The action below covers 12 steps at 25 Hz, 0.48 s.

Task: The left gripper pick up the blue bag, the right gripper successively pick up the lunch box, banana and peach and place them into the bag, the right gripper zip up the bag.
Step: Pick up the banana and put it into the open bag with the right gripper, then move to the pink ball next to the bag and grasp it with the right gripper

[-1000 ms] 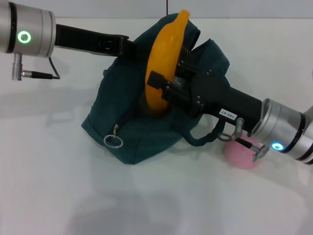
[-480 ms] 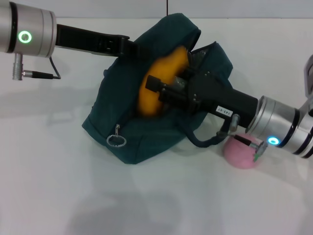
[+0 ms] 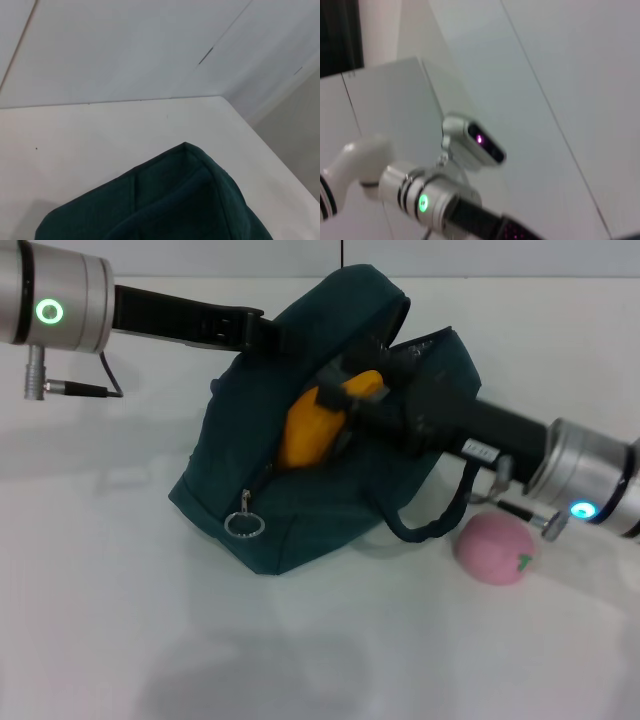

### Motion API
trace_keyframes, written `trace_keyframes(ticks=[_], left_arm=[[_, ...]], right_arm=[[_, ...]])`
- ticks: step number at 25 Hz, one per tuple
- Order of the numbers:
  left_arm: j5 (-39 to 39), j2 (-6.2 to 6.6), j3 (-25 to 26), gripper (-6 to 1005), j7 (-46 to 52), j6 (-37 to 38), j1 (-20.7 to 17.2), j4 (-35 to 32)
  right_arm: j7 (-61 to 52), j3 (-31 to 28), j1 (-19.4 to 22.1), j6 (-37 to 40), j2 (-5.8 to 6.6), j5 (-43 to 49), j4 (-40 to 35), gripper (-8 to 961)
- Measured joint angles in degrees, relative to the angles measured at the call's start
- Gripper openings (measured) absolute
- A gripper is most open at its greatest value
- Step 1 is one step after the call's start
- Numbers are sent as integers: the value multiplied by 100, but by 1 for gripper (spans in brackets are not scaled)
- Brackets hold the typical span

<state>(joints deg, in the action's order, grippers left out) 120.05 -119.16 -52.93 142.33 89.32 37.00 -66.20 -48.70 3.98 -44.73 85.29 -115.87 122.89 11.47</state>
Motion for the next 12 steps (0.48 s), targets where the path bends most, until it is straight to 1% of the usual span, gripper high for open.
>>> trace_keyframes(ticks=[2,4,6,9,11,12], left_arm=[[0,5,2,56,0,-2,0,-1],[0,14,7,56,7,-5,0,-3],[1,22,9,56,17,-10,23,-4],[2,23,10,56,21,-13,95,5],[8,26,11,56,23,-23,119,5],[11,37,15,56,25,-34,122,1]], right_arm=[[-34,-142,27,224,4,-9,-135,652],[-42,-229,33,278,14,-8,-293,650],[-67,-248,21,228,18,-20,-469,649],[-227,-268,6,-62,10,-151,-818,647],[-297,-249,28,-3,19,-188,-1002,646],[-315,-230,66,164,33,-185,-1129,645]])
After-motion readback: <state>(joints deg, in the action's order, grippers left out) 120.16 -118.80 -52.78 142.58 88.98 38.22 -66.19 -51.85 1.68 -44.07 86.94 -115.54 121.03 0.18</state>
